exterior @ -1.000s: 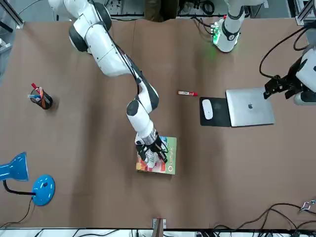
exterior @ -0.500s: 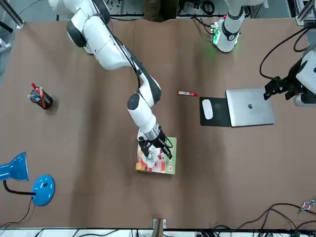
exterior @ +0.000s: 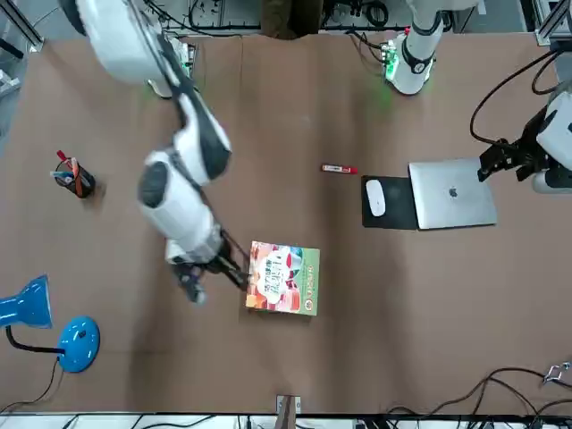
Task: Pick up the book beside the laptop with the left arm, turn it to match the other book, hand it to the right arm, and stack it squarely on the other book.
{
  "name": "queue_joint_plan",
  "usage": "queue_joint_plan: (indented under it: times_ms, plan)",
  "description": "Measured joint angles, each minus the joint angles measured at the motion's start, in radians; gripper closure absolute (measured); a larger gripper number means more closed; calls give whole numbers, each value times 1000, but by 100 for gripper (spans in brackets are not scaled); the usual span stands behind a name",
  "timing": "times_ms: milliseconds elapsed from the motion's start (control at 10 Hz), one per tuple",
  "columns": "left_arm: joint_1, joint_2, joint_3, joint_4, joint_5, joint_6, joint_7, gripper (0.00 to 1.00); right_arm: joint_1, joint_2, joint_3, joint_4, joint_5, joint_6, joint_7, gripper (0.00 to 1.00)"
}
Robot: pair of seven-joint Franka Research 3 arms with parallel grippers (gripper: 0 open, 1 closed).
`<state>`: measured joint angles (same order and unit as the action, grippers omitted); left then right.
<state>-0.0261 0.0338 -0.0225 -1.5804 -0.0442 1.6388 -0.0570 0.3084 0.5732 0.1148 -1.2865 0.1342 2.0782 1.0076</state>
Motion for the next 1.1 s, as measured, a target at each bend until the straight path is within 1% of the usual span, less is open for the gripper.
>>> queue_joint_plan:
  times_ms: [100, 200, 400, 500, 700, 900, 1100]
  plan:
    - [0, 0, 0, 0, 0, 0, 0, 0, -57, -57, 0, -13, 0, -105, -88, 45]
    - [0, 1, 0, 1, 0, 0, 0, 0, -113, -104, 0, -23, 1, -157, -157, 28]
    - [0, 2, 0, 1, 0, 0, 0, 0, -216, -181, 1, -49, 0, -195, -284, 1]
    - [0, 2, 0, 2, 0, 0, 0, 0, -262, -217, 0, -61, -1, -227, -398, 0]
    - [0, 3, 0, 2, 0, 0, 0, 0, -331, -276, -2, -76, -7, -257, -683, 0]
    - [0, 3, 0, 3, 0, 0, 0, 0, -382, -327, -3, -86, -50, -316, -805, 0]
    - [0, 4, 0, 3, 0, 0, 0, 0, -428, -367, -4, -89, -79, -362, -864, 0]
